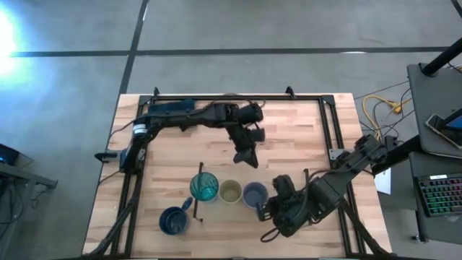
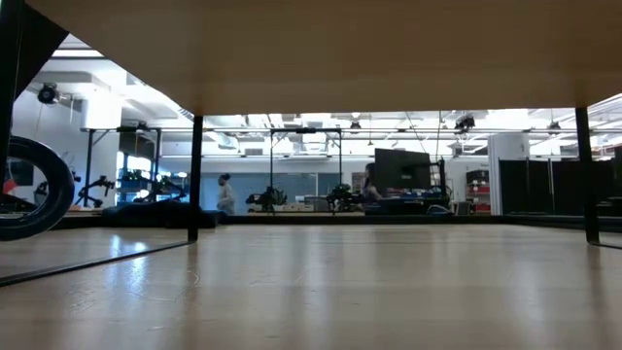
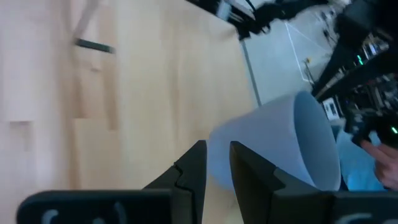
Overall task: Stack small to large cups/mugs on shelf
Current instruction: Put the blue mug on the shelf
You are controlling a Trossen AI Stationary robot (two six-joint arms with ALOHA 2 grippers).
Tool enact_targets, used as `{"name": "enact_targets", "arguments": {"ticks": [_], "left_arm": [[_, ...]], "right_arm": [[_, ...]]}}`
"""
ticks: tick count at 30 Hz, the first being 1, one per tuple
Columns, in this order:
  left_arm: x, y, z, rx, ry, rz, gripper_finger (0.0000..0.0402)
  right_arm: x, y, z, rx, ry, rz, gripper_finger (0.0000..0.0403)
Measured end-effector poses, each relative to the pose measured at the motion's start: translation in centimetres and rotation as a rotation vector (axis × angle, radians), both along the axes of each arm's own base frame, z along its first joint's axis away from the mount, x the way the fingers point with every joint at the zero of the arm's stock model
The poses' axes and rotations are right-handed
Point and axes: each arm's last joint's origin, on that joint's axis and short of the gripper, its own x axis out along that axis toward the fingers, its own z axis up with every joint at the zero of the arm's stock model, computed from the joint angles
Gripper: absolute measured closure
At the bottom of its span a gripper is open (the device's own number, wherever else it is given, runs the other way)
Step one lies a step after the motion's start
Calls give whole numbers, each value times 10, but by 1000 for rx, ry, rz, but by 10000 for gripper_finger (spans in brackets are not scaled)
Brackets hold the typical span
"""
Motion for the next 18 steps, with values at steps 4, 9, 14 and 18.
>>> {"name": "enact_targets", "arguments": {"ticks": [4, 9, 14, 18], "left_arm": [[-10, 8, 11, 21, 6, 34, 345], [-19, 8, 12, 70, 45, 35, 345], [-19, 3, 10, 72, 54, 22, 345], [-20, 0, 6, 68, 78, 16, 345]], "right_arm": [[0, 1, 4, 32, -20, 33, 394], [5, 7, 9, 82, -74, 117, 394], [7, 9, 14, 91, -100, 151, 394], [3, 10, 12, 85, -71, 142, 394]]}}
